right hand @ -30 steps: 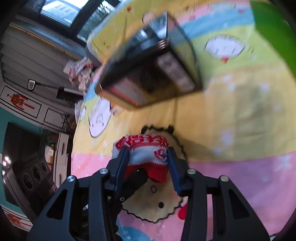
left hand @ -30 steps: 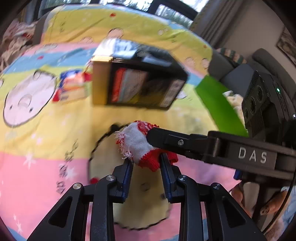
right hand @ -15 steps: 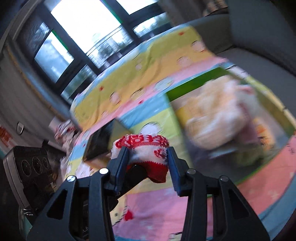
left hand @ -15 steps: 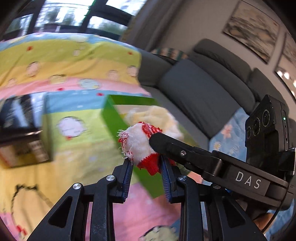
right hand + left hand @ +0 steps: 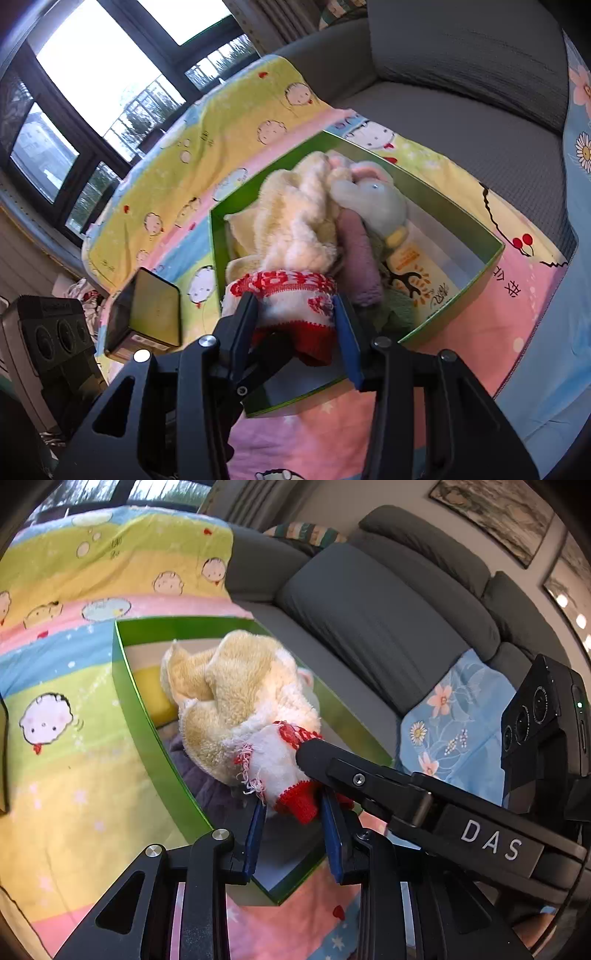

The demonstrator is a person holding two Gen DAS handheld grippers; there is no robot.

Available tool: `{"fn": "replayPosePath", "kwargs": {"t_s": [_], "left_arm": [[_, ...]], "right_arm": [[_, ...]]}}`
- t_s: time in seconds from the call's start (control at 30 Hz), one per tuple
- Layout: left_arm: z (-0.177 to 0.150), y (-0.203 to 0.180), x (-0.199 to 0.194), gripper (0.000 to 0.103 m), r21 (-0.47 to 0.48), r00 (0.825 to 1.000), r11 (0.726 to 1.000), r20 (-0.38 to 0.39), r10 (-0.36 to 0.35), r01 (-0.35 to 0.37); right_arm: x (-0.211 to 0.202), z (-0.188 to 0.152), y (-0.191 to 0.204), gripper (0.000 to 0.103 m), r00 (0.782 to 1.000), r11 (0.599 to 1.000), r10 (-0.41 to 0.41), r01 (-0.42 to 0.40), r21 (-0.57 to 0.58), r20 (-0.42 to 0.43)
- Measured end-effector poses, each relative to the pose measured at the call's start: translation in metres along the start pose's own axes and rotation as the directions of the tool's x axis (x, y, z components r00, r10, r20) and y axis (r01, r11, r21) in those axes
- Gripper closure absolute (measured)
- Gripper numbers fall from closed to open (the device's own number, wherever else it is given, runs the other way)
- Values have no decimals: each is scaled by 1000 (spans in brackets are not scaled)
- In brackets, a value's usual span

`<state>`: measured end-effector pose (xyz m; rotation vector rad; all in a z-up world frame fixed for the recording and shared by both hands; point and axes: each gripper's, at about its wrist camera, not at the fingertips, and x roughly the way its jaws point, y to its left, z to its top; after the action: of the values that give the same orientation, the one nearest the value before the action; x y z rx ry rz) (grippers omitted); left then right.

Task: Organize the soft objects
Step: 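Carry the knit sock with both grippers over the green box, then open both grippers to drop the sock into the box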

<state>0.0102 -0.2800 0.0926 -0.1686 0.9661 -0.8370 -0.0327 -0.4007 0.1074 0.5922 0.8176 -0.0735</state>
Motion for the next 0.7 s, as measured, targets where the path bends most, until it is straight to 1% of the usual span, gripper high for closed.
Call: {"fn": "replayPosePath", "kwargs": {"t_s": [0.17,0.37,0.43,0.47,0.5,0.6,0.63,0.67,0.7], "left_arm": [[-1,2,6,73,-10,999,1000,-26,25,-25],[-3,-4,1,73,14,998,998,-11,69,-68],[-4,-3,-3,73,12,997,997,-2,73,-73],[-4,-2,-8,73,7,997,997,2,78,-78],[-4,-1,-12,73,3,996,996,8,84,-84],[-4,2,-31,73,3,994,995,51,97,-97],[-4,4,-40,73,-4,993,995,65,102,-102],[-3,6,-47,73,-11,992,995,73,102,-101],[-3,8,-53,73,-18,992,995,80,101,-100]], "right_arm": [[8,1,-6,60,1000,1000,-12,12,8,-21],[9,-1,-8,59,1000,1000,-13,13,13,-23],[10,-1,-7,58,999,1000,-20,21,12,-27],[11,-1,-7,55,999,1000,-26,26,12,-30],[11,-2,-7,54,999,1000,-27,27,14,-29],[9,-1,-4,51,999,999,-41,41,2,-25],[7,-1,-3,46,999,999,-44,44,-1,-17],[6,-1,-3,39,999,999,-44,44,-1,-9],[2,-1,-2,36,999,999,-43,43,0,5]]}}
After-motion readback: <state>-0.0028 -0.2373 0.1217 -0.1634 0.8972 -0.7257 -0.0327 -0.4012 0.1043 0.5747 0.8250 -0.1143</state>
